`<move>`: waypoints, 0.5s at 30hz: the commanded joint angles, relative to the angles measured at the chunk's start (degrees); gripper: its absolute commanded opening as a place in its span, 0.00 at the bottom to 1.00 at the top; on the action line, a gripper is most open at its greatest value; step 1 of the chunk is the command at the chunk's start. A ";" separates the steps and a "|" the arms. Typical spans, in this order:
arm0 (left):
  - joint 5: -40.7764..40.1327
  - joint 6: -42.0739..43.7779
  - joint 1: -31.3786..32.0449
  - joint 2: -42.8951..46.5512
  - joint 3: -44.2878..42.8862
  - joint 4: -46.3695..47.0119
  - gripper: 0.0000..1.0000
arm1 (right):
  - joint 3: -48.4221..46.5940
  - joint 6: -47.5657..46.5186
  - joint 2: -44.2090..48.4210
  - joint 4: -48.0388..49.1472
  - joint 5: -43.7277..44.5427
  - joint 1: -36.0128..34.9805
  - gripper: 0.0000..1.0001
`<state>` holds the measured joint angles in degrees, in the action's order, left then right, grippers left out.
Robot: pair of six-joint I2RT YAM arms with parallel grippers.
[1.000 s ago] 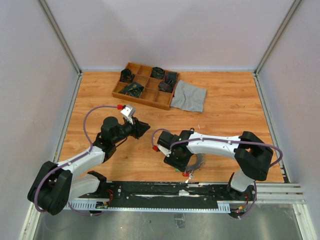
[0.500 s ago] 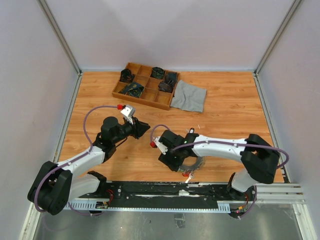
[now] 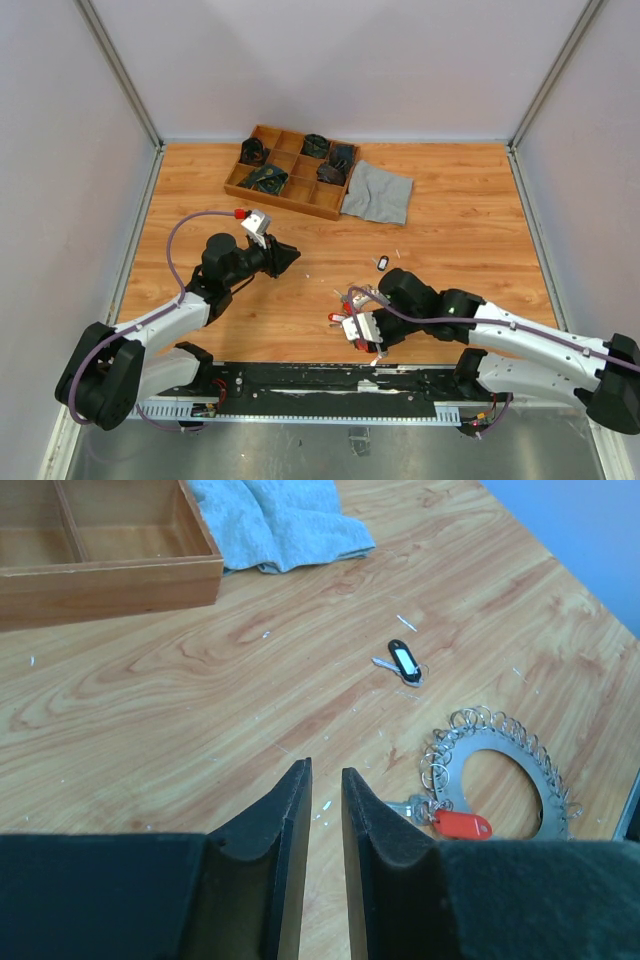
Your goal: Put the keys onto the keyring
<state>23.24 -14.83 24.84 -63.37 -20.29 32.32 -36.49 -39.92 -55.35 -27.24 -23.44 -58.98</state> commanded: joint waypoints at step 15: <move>0.49 0.15 0.06 0.55 -1.23 0.63 0.24 | -3.15 -20.38 -13.66 -0.66 -5.57 3.34 0.28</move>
<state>23.22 -14.83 24.84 -63.37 -20.29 32.34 -37.39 -58.61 -66.70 -30.79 -30.74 -57.49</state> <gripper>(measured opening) 0.238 0.276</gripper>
